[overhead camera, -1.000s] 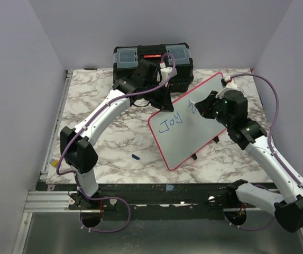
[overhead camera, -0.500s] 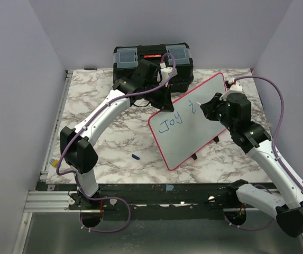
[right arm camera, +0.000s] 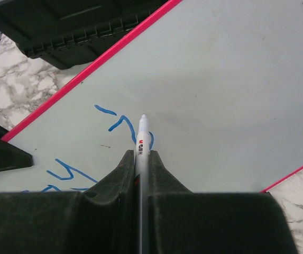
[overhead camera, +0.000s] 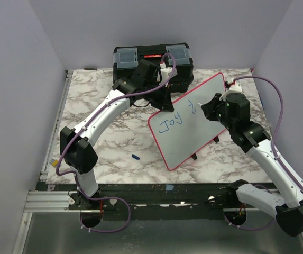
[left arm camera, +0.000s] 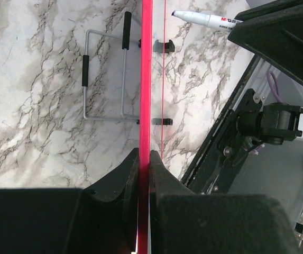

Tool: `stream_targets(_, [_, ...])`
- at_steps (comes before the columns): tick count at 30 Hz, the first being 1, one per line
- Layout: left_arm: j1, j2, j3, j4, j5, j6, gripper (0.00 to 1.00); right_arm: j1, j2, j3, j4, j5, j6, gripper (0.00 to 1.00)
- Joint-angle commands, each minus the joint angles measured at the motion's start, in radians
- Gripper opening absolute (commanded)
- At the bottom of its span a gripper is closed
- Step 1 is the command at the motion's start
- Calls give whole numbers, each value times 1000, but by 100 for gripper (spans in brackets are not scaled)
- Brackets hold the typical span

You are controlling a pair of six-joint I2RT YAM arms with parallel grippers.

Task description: Write a sentence on the whiteboard

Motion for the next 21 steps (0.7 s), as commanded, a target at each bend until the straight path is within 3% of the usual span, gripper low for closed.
stream_targets(1, [-18, -44, -18, -20, 20, 35, 0, -2, 15, 22, -16, 18, -16, 1])
stream_targets(21, [-17, -44, -15, -23, 22, 37, 0, -3, 65, 27, 21, 0, -17, 1])
